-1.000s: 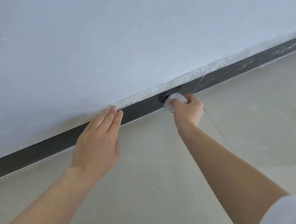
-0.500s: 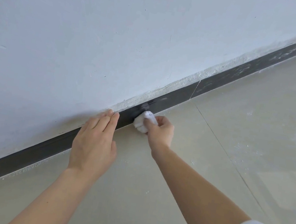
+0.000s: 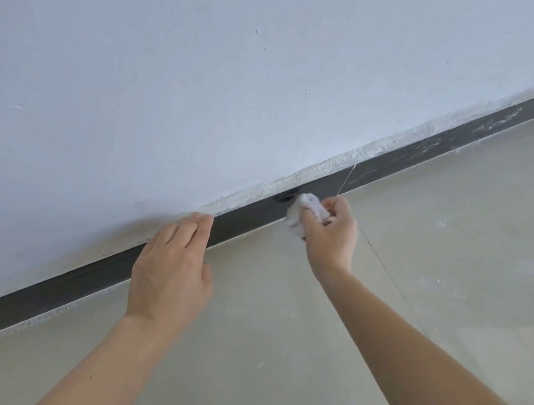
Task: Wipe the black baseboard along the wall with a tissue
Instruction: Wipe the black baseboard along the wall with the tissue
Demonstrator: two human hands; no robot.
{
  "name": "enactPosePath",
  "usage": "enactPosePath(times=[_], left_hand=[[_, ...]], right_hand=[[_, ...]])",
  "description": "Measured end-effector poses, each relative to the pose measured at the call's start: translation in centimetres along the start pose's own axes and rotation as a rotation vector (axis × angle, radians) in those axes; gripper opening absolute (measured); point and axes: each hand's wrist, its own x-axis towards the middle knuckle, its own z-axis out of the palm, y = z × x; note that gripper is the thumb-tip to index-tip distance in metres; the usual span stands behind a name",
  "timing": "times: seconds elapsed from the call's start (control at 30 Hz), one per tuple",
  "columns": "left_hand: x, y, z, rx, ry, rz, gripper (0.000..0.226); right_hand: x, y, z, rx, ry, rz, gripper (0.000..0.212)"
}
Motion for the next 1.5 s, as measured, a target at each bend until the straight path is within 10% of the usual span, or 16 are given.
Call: enactPosePath(times=[0.17, 0.47, 0.7, 0.97, 1.3, 1.5], left_hand=[[-0.2, -0.1, 0.5, 0.062, -0.016, 0.017, 0.063], [-0.5, -0.3, 1.2, 0.013, 0.018, 0.01, 0.064], [-0.4, -0.6, 1.9, -0.038, 0.03, 0.01, 0.065], [-0.6, -1.7, 0.8, -0.008, -0.116, 0.094, 0.078], [0.0, -1.3, 2.0, 0.183, -0.033, 0.127, 0.054], [2.2, 1.7, -1.0, 0.467, -0.261, 0.103, 0.036]], right_hand=[[-3.1, -0.4, 2.9, -0.087, -0.247, -0.2, 0.016], [3.6, -1.6, -1.8, -0.091, 0.252, 0.051, 0.018], [-2.9, -1.4, 1.0, -0.244, -0.108, -0.053, 0.015], [3.7, -4.6, -2.4, -0.539, 0.084, 0.03, 0.015], [8.7, -9.1, -8.1, -0.989, -0.451, -0.22, 0.019], [9.3, -9.5, -10.8, -1.126, -0.837, -0.377, 0.011]])
